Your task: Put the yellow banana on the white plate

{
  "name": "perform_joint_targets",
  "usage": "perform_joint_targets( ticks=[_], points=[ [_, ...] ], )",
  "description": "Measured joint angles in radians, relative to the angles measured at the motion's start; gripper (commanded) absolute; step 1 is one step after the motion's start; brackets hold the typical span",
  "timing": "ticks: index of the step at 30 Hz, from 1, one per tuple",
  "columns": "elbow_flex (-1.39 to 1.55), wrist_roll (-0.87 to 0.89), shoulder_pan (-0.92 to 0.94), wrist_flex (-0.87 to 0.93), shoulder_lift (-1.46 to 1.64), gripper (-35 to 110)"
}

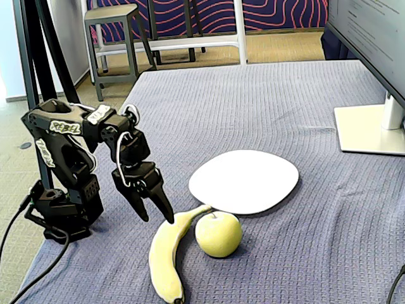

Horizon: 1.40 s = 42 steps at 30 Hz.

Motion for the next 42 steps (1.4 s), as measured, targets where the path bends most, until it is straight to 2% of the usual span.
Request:
perform_joint_targets(
  ticks=[11,23,42],
  points=[
    [-0.143,-0.078,0.055,-0.009,-0.181,35],
    [-0.235,-0.078,0.086,0.186,-0.209,37],
    [-0.426,-0.506,0.284,0.222,-0.428,39]
  ],
)
